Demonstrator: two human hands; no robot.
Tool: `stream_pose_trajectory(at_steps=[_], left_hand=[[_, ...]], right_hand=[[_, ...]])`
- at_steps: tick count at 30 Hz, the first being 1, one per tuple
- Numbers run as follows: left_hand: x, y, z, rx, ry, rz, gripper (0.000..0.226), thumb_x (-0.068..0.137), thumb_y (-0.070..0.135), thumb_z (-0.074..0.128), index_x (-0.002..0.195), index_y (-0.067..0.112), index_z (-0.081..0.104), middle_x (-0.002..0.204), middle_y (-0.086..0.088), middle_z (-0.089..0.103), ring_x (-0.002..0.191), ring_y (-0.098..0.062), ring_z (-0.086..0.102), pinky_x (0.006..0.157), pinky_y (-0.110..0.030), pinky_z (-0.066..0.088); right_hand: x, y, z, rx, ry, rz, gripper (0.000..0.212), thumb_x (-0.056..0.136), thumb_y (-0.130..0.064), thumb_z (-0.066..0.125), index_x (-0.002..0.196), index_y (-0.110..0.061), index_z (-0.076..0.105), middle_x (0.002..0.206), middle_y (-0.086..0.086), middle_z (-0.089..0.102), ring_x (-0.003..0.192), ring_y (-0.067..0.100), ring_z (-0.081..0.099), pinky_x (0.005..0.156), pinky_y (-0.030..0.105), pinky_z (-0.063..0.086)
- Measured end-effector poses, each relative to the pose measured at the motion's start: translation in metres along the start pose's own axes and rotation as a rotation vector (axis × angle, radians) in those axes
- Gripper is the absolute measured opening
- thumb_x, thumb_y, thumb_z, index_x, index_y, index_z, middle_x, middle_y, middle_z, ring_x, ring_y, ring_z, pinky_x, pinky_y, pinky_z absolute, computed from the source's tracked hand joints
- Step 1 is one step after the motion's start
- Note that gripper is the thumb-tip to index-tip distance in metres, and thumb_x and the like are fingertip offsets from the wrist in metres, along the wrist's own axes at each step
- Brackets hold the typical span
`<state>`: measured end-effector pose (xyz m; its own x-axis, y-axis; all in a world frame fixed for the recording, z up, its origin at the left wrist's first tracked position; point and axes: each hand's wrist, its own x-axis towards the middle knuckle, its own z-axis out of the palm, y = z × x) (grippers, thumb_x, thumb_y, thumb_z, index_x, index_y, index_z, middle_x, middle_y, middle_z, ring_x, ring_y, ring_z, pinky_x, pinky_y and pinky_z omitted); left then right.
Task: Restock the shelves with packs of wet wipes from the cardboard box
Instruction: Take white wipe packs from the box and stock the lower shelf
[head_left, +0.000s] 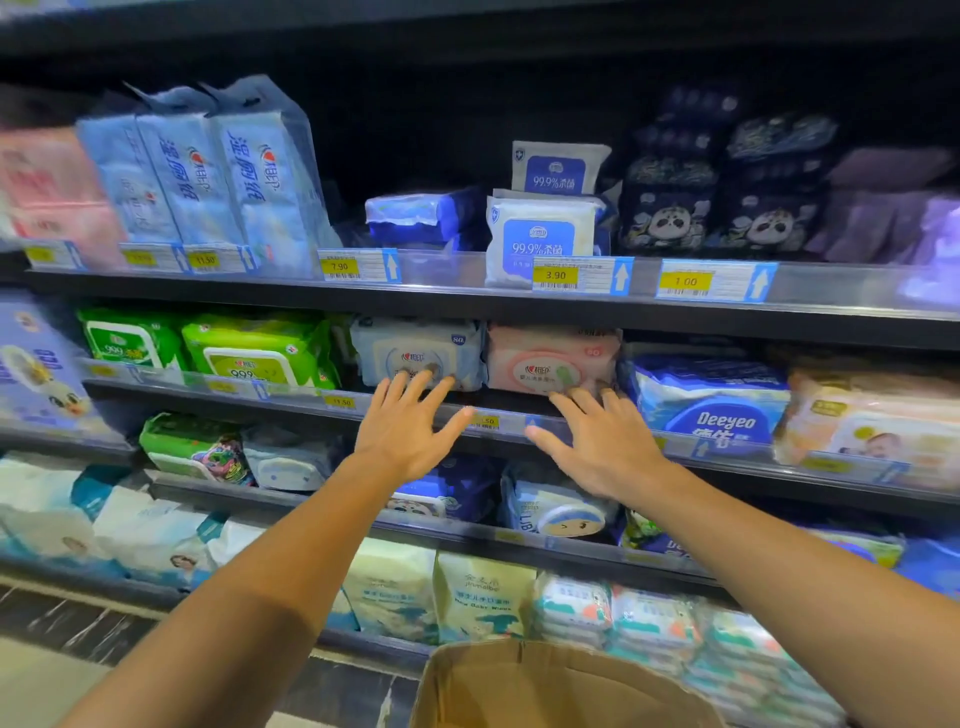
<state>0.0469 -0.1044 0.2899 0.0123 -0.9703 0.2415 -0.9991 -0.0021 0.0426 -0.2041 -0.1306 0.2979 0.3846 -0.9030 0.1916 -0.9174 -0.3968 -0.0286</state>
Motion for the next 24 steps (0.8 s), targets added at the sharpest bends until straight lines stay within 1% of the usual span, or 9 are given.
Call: stream_pose_trajectory(at_steps=[3, 5, 7, 11, 14, 16, 19, 22, 24], left_hand=[[-0.029, 0.0, -0.002, -0.081, 0.027, 0.057, 0.079, 0.089, 0.071, 0.007, 0.158, 0.033, 0.015, 0.167, 0.003, 0.009, 0.154, -0.022, 0.001, 0.125, -0.044, 0.003], [-0.052, 0.006, -0.003, -0.114, 0.071, 0.117, 0.079, 0.089, 0.067, 0.011, 0.158, 0.03, 0.022, 0.166, 0.003, 0.014, 0.154, -0.022, 0.007, 0.125, -0.044, 0.009], [-0.078, 0.018, 0.0, -0.128, 0.132, 0.203, 0.07, 0.095, 0.06, 0.022, 0.155, 0.025, 0.032, 0.163, 0.002, 0.024, 0.15, -0.023, 0.02, 0.122, -0.044, 0.019], [-0.132, 0.045, 0.021, -0.194, 0.14, 0.299, 0.06, 0.098, 0.051, 0.038, 0.149, 0.02, 0.043, 0.155, -0.002, 0.039, 0.143, -0.026, 0.035, 0.117, -0.047, 0.032], [-0.169, 0.061, 0.048, -0.205, 0.068, 0.357, 0.059, 0.097, 0.05, 0.041, 0.146, 0.018, 0.047, 0.152, -0.005, 0.043, 0.139, -0.029, 0.04, 0.114, -0.047, 0.035], [-0.193, 0.071, 0.069, -0.216, -0.016, 0.359, 0.06, 0.096, 0.05, 0.04, 0.143, 0.016, 0.051, 0.15, -0.008, 0.046, 0.137, -0.031, 0.043, 0.114, -0.047, 0.036], [-0.226, 0.085, 0.106, -0.211, -0.234, 0.336, 0.066, 0.094, 0.056, 0.032, 0.143, 0.017, 0.05, 0.152, -0.007, 0.045, 0.138, -0.03, 0.042, 0.114, -0.047, 0.035], [-0.249, 0.095, 0.149, -0.197, -0.444, 0.303, 0.076, 0.09, 0.064, 0.023, 0.146, 0.019, 0.047, 0.154, -0.005, 0.04, 0.14, -0.029, 0.038, 0.115, -0.045, 0.033], [-0.257, 0.101, 0.171, -0.2, -0.589, 0.247, 0.084, 0.085, 0.069, 0.016, 0.15, 0.021, 0.041, 0.156, -0.002, 0.035, 0.141, -0.027, 0.035, 0.117, -0.039, 0.029]], right_hand=[[-0.031, 0.007, -0.001, 0.054, 0.069, -0.134, 0.094, 0.082, -0.079, 0.003, 0.157, -0.027, 0.025, 0.164, -0.003, 0.023, 0.152, 0.03, 0.013, 0.124, 0.046, 0.012], [-0.055, 0.01, 0.002, 0.145, 0.07, -0.212, 0.087, 0.085, -0.075, 0.011, 0.157, -0.028, 0.025, 0.165, -0.007, 0.019, 0.154, 0.025, 0.004, 0.125, 0.046, 0.011], [-0.083, 0.013, 0.009, 0.277, 0.035, -0.267, 0.084, 0.086, -0.074, 0.022, 0.157, -0.03, 0.024, 0.165, -0.011, 0.017, 0.155, 0.019, -0.001, 0.124, 0.046, 0.014], [-0.141, 0.023, 0.037, 0.403, -0.028, -0.333, 0.07, 0.096, -0.06, 0.047, 0.157, -0.035, 0.022, 0.165, -0.016, 0.015, 0.154, 0.013, -0.001, 0.125, 0.041, 0.014], [-0.182, 0.033, 0.068, 0.397, -0.07, -0.327, 0.071, 0.094, -0.063, 0.043, 0.155, -0.031, 0.03, 0.164, -0.011, 0.022, 0.154, 0.019, 0.008, 0.124, 0.045, 0.018], [-0.21, 0.043, 0.091, 0.367, -0.154, -0.28, 0.076, 0.091, -0.072, 0.035, 0.154, -0.031, 0.032, 0.164, -0.008, 0.023, 0.154, 0.023, 0.01, 0.123, 0.047, 0.019], [-0.247, 0.058, 0.123, 0.352, -0.326, -0.223, 0.088, 0.084, -0.083, 0.017, 0.156, -0.032, 0.026, 0.165, -0.006, 0.018, 0.154, 0.026, 0.009, 0.123, 0.051, 0.017], [-0.277, 0.074, 0.15, 0.377, -0.453, -0.131, 0.102, 0.075, -0.088, 0.01, 0.155, -0.028, 0.03, 0.164, -0.003, 0.024, 0.152, 0.027, 0.015, 0.124, 0.047, 0.016], [-0.292, 0.082, 0.168, 0.412, -0.514, -0.053, 0.109, 0.073, -0.093, 0.008, 0.155, -0.026, 0.03, 0.162, 0.0, 0.029, 0.15, 0.025, 0.022, 0.123, 0.045, 0.019]])
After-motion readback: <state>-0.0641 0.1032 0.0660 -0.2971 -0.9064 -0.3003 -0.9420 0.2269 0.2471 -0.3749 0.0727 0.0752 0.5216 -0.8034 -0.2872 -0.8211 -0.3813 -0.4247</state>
